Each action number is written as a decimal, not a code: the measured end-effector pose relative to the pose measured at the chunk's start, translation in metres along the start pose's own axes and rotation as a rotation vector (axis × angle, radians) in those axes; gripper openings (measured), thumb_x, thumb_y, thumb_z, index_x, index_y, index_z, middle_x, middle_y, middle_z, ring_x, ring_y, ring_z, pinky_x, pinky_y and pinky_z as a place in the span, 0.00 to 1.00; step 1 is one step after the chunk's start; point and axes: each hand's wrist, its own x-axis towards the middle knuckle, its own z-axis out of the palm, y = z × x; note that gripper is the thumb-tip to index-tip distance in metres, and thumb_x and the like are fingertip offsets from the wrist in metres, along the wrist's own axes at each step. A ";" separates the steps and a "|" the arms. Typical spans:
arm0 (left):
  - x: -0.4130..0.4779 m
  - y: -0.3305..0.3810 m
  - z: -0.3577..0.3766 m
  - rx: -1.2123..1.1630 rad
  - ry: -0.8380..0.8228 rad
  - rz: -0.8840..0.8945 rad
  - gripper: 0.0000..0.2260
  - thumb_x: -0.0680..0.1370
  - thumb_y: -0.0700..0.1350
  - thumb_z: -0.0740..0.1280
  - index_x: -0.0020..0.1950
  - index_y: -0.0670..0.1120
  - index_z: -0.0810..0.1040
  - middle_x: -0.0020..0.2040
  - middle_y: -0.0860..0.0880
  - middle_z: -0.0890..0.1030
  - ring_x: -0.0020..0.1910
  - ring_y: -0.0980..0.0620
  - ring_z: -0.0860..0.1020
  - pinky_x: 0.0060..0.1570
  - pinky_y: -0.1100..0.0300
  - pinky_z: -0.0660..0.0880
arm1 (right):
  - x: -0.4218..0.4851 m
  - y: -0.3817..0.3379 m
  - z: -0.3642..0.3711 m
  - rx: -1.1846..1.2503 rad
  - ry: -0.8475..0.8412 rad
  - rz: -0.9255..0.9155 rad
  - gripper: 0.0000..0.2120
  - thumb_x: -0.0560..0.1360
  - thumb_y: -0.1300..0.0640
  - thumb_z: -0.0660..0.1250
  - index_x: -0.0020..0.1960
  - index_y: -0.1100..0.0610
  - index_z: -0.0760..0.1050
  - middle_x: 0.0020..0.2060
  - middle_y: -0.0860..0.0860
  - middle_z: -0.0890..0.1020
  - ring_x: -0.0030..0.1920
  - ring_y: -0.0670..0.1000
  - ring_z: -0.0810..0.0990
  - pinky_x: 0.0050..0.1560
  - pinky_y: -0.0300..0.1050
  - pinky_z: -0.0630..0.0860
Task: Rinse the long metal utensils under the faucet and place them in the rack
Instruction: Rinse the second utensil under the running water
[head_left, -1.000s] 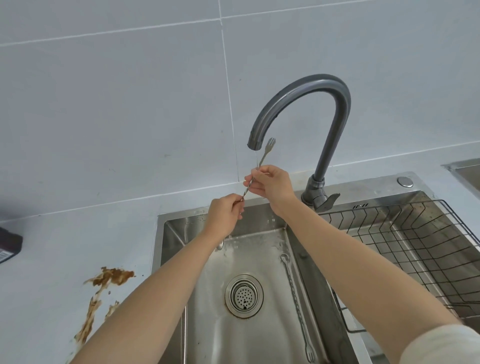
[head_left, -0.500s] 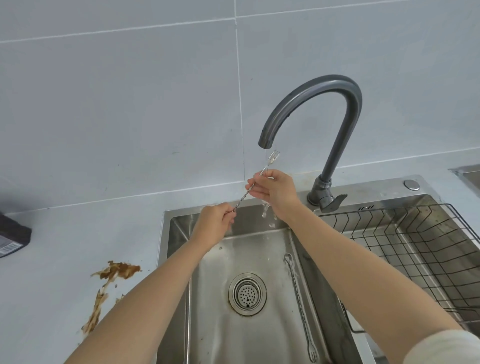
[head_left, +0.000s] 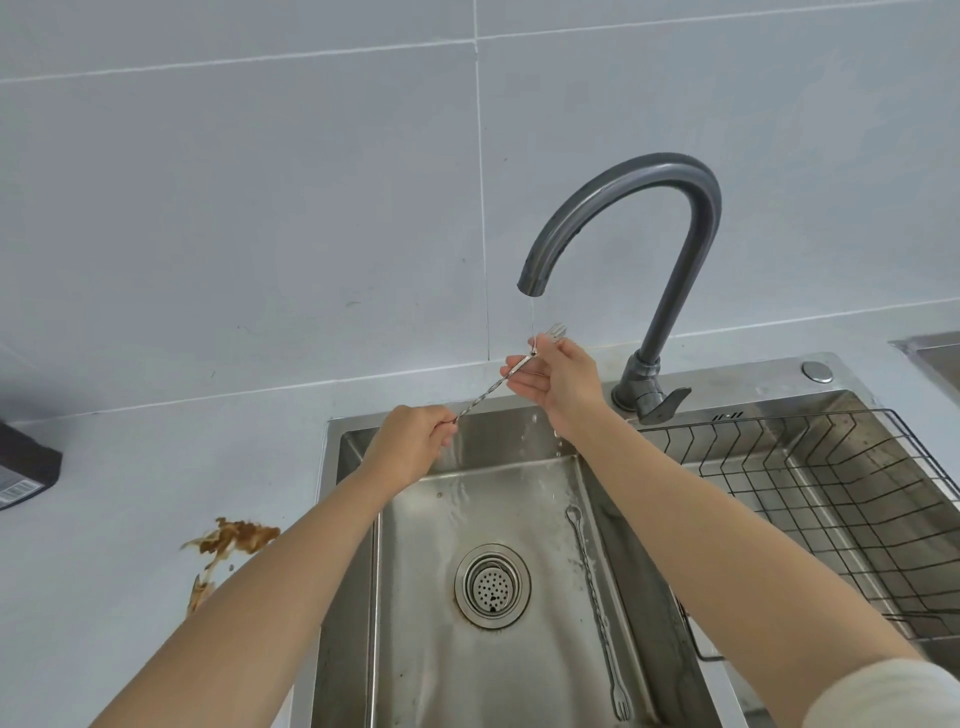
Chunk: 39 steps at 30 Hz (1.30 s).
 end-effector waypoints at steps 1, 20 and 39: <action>0.001 0.000 -0.002 0.006 -0.002 0.001 0.09 0.78 0.36 0.60 0.44 0.35 0.78 0.37 0.43 0.78 0.34 0.47 0.74 0.43 0.62 0.69 | 0.001 0.000 0.001 0.006 0.008 0.002 0.10 0.81 0.55 0.56 0.41 0.56 0.69 0.35 0.57 0.81 0.27 0.48 0.83 0.35 0.42 0.80; -0.008 -0.027 -0.027 0.180 -0.059 -0.031 0.11 0.78 0.36 0.60 0.35 0.42 0.73 0.33 0.46 0.76 0.39 0.42 0.81 0.44 0.56 0.74 | 0.003 0.003 -0.003 0.084 -0.045 -0.010 0.05 0.76 0.67 0.63 0.42 0.61 0.72 0.35 0.55 0.82 0.31 0.47 0.84 0.36 0.37 0.81; -0.007 -0.016 -0.024 0.064 -0.024 -0.054 0.09 0.78 0.35 0.61 0.44 0.34 0.79 0.36 0.44 0.77 0.35 0.46 0.76 0.41 0.60 0.71 | 0.005 0.002 0.001 0.141 0.003 -0.031 0.07 0.75 0.67 0.64 0.39 0.60 0.71 0.35 0.55 0.80 0.29 0.46 0.83 0.37 0.37 0.82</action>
